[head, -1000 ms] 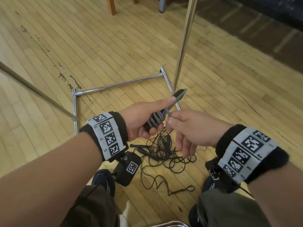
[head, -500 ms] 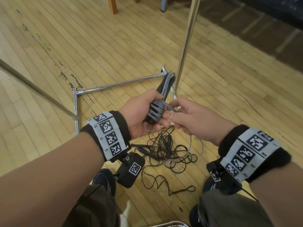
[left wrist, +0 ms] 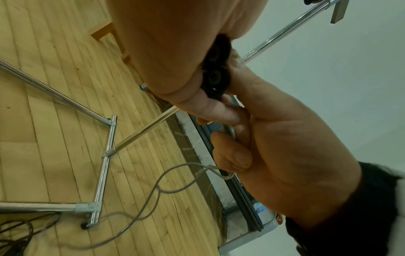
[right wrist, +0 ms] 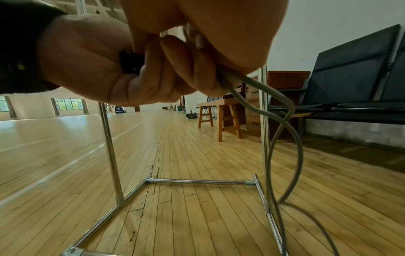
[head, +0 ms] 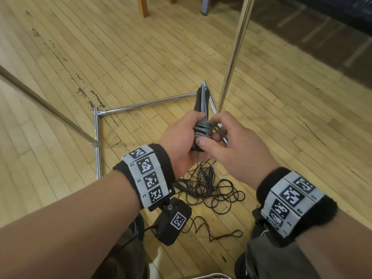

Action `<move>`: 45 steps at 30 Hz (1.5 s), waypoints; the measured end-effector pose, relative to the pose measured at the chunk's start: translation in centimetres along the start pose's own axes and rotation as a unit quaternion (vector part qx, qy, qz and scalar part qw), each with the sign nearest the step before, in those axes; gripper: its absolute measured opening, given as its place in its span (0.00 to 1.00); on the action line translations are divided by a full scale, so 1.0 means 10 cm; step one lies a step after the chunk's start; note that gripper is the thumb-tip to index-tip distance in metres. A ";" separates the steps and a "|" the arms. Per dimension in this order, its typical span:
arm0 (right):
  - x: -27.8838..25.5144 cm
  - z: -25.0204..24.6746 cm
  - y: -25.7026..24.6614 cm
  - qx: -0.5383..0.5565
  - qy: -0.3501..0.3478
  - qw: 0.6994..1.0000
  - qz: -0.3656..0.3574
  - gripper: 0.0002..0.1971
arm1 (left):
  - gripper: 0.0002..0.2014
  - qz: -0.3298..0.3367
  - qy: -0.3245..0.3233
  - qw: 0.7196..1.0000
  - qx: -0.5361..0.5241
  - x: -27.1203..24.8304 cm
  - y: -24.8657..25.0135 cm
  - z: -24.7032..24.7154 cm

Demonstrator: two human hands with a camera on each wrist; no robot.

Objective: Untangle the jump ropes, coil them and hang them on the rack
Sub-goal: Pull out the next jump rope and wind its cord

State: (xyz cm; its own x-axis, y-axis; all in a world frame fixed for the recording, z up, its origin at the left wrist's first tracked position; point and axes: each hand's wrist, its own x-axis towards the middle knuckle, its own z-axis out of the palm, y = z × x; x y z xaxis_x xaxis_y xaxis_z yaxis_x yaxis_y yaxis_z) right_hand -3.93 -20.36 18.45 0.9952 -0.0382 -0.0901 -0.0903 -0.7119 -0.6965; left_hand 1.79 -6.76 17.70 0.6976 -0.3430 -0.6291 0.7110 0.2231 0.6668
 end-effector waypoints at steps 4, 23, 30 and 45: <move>0.01 -0.01 0.01 -0.017 0.019 1.000 -0.001 0.18 | 0.15 -0.016 -0.048 0.998 -0.034 -0.03 0.01 0.00; 0.13 -0.41 0.17 -0.037 -0.123 0.992 -0.002 0.08 | 0.07 0.074 -0.077 0.983 0.151 0.05 0.18 -0.19; 0.10 -0.52 0.38 -0.020 -0.263 0.963 0.056 0.08 | 0.09 0.021 -0.292 0.896 0.334 -0.07 0.19 -0.24; 0.01 -0.37 0.00 -0.116 -0.224 0.967 -0.034 0.10 | 0.06 -0.017 -0.190 0.570 0.799 -0.12 -0.18 -0.09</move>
State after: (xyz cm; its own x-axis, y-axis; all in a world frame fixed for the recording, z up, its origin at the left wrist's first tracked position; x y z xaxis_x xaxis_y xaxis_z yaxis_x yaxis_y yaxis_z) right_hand -3.65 -23.00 21.04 0.8773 0.2847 -0.3865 0.0368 -0.8427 -0.5371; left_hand -0.23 -5.95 16.89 0.3999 -0.5632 -0.7231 -0.4768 -0.8016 0.3607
